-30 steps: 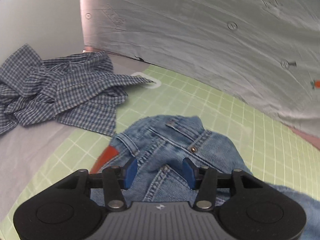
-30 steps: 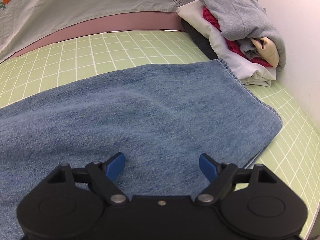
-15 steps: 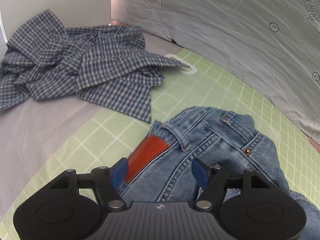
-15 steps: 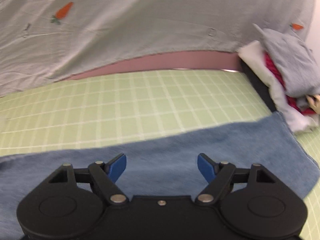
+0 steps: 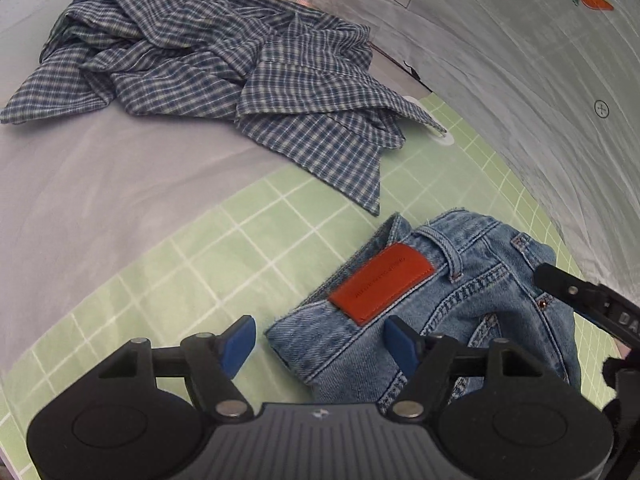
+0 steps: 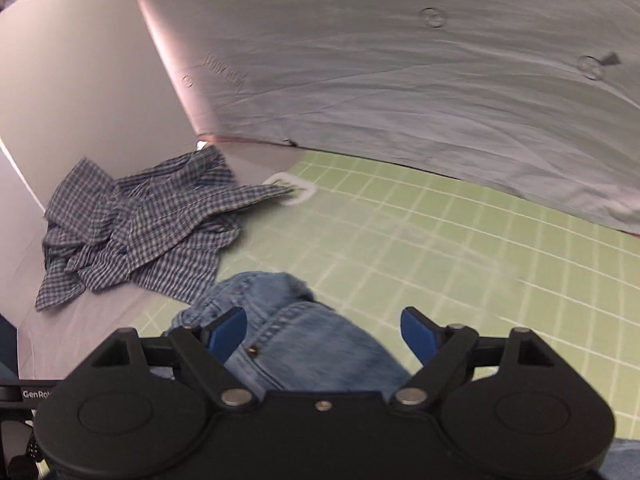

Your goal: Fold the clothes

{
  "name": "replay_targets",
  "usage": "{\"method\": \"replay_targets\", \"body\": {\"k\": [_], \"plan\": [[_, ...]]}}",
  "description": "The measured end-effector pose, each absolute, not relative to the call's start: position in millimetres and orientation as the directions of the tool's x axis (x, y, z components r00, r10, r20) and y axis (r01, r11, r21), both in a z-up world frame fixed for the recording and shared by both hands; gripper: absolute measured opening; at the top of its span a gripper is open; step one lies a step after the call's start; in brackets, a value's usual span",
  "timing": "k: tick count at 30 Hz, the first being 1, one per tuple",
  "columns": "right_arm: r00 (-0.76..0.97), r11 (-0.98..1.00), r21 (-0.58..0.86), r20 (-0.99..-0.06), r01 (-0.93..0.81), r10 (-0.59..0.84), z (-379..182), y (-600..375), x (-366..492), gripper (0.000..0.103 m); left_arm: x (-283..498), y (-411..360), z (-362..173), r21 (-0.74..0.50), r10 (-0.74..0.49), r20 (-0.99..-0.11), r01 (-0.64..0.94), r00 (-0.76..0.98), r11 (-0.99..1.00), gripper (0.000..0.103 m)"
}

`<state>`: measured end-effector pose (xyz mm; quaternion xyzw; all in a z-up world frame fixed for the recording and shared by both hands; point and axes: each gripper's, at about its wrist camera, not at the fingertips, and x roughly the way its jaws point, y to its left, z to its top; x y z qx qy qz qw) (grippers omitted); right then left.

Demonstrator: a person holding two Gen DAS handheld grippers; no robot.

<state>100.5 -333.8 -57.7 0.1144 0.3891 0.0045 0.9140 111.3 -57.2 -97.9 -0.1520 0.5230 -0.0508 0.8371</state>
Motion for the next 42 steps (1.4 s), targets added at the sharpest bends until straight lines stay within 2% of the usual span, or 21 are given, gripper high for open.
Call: {"method": "replay_targets", "body": {"k": [6,8,10,13,15,17,21,24,27,29,30,31,33,35,37,40,41,42], "plan": [[0.653,0.995,0.089,-0.752,-0.033,0.089,-69,-296,126,0.094,105,-57,-107,-0.298,-0.239,-0.872,-0.076,0.427,0.952,0.073],[0.643,0.995,0.056,-0.761,-0.078,0.093,-74,-294,129,0.094,104,-55,-112,-0.311,-0.247,-0.874,-0.092,0.418,0.946,0.073],[0.630,0.991,0.039,-0.768,-0.126,0.110,-77,-293,129,0.089,104,-53,-115,-0.321,-0.254,-0.876,-0.102,0.411,0.941,0.073],[0.619,0.983,0.004,-0.776,-0.186,0.121,-82,-292,128,0.071,107,-52,-115,-0.318,-0.252,-0.877,-0.099,0.409,0.943,0.073],[0.619,0.978,-0.008,-0.775,-0.208,0.125,-82,-296,127,0.040,108,-53,-115,-0.318,-0.253,-0.876,-0.098,0.410,0.943,0.073],[0.621,0.976,0.026,-0.768,-0.217,0.158,-78,-307,126,0.029,108,-53,-114,-0.326,-0.260,-0.874,-0.097,0.411,0.940,0.073],[0.619,0.945,0.278,-0.715,-0.175,0.325,-60,-345,130,0.019,106,-53,-111,-0.332,-0.264,-0.869,-0.097,0.418,0.938,0.073],[0.621,0.838,0.518,-0.604,-0.170,0.499,-52,-377,130,0.018,104,-52,-108,-0.341,-0.270,-0.865,-0.099,0.424,0.935,0.073],[0.551,0.569,0.788,-0.374,-0.235,0.746,-59,-406,130,0.018,101,-50,-107,-0.351,-0.277,-0.862,-0.105,0.424,0.931,0.073],[0.475,0.382,0.893,-0.237,-0.236,0.848,-78,-417,132,0.018,99,-50,-108,-0.345,-0.271,-0.867,-0.112,0.417,0.932,0.073],[0.460,0.364,0.911,-0.243,-0.192,0.854,-89,-419,135,0.018,99,-50,-109,-0.337,-0.264,-0.872,-0.116,0.412,0.934,0.073],[0.448,0.355,0.924,-0.259,-0.143,0.855,-100,-420,138,0.019,99,-50,-111,-0.324,-0.253,-0.878,-0.118,0.406,0.939,0.073],[0.457,0.509,0.860,-0.447,-0.014,0.769,-119,-417,147,0.020,98,-51,-112,-0.318,-0.248,-0.882,-0.117,0.401,0.941,0.073],[0.472,0.629,0.773,-0.586,0.084,0.658,-130,-412,153,0.022,99,-52,-110,-0.308,-0.241,-0.883,-0.110,0.403,0.945,0.073],[0.505,0.649,0.755,-0.600,0.099,0.621,-128,-408,152,0.027,100,-54,-107,-0.287,-0.225,-0.884,-0.096,0.409,0.953,0.073],[0.545,0.757,0.648,-0.665,0.082,0.511,-108,-398,141,0.057,102,-59,-102,-0.260,-0.208,-0.884,-0.072,0.419,0.963,0.073],[0.561,0.807,0.584,-0.699,0.088,0.444,-100,-397,135,0.079,102,-62,-99,-0.254,-0.206,-0.882,-0.060,0.425,0.965,0.073],[0.576,0.852,0.516,-0.727,0.095,0.375,-92,-396,129,0.084,102,-64,-97,-0.248,-0.205,-0.879,-0.047,0.431,0.967,0.073]]}}
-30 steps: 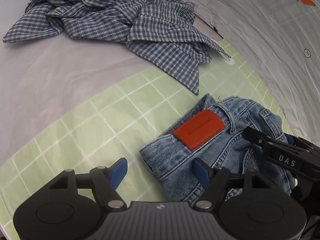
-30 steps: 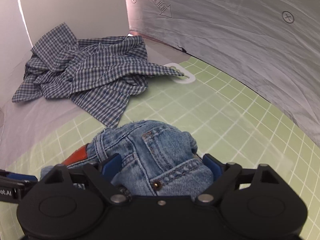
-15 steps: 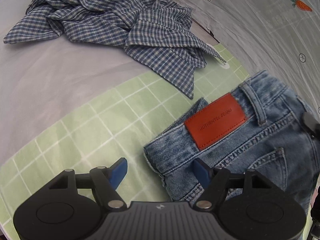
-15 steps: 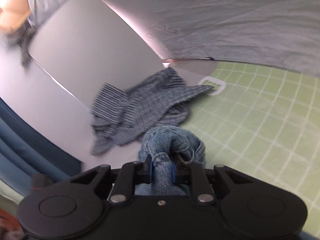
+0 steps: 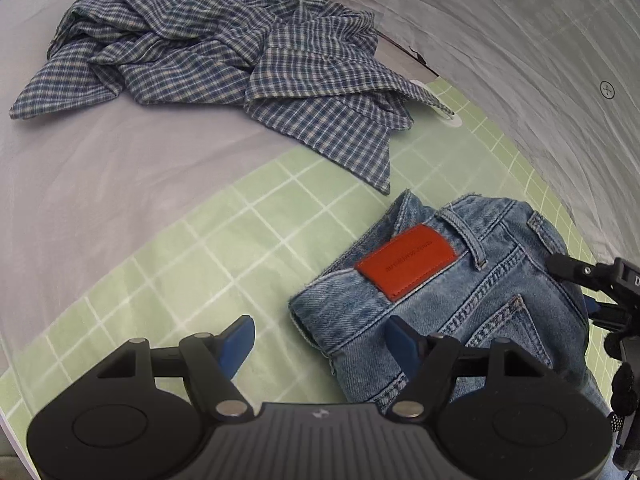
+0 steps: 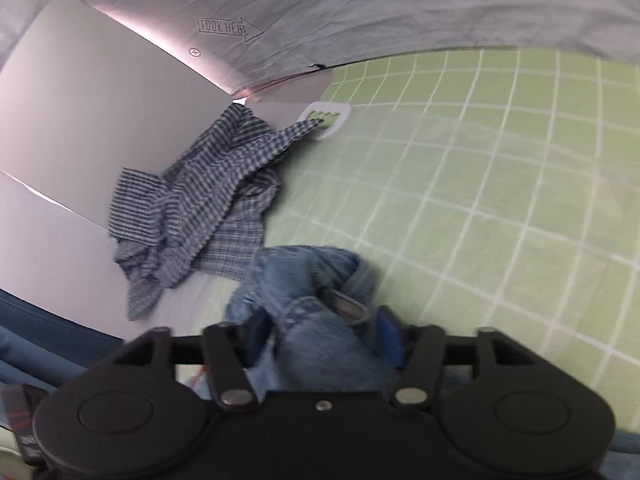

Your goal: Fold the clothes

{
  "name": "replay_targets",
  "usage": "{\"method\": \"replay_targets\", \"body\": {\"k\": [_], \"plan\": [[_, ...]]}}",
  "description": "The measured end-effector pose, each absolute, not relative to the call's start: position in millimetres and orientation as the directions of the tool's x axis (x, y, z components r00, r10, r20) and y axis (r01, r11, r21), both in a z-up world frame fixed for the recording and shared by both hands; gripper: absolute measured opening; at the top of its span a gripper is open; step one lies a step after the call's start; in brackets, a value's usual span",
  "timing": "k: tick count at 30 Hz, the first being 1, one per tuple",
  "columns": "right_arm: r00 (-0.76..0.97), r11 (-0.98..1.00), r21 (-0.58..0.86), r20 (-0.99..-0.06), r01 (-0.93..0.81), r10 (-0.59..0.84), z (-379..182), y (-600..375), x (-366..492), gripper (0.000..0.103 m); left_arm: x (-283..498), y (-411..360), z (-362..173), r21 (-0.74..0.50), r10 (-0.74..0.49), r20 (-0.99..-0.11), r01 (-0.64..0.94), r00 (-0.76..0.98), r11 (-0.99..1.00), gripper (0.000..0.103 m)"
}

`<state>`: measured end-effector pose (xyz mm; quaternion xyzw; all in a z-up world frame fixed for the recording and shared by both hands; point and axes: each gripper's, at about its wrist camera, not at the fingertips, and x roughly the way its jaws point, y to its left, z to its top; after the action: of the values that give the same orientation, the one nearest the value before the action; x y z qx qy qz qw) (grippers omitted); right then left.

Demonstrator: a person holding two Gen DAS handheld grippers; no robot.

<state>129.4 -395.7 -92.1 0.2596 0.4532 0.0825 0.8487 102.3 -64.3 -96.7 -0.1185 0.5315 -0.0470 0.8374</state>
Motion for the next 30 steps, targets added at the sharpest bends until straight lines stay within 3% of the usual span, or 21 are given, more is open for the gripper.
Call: {"method": "replay_targets", "body": {"k": [3,7,14,20,24,30], "plan": [[0.658,0.907,0.400,-0.720,0.136,0.219,-72,-408,87,0.083,100,-77,-87,-0.233,-0.213,-0.867,0.013,0.450,0.972,0.073],[0.680,0.895,0.309,-0.733,0.322,0.009,-62,-445,1,0.088,89,-104,-73,-0.219,-0.247,-0.848,0.113,0.469,0.969,0.078],[0.554,0.720,0.198,-0.777,0.665,-0.298,-76,-484,-161,0.089,37,-162,-59,-0.227,-0.326,-0.828,0.258,0.457,0.939,0.083],[0.414,0.530,0.164,-0.820,0.832,-0.396,-110,-501,-286,0.091,-21,-223,-60,-0.198,-0.354,-0.836,0.371,0.419,0.907,0.090],[0.345,0.444,0.132,-0.829,0.886,-0.441,-123,-523,-339,0.097,-47,-264,-72,-0.162,-0.337,-0.850,0.409,0.405,0.898,0.091],[0.316,0.268,0.202,-0.803,0.942,-0.506,-137,-584,-417,0.098,-52,-305,-96,-0.094,-0.266,-0.876,0.398,0.403,0.912,0.091]]}}
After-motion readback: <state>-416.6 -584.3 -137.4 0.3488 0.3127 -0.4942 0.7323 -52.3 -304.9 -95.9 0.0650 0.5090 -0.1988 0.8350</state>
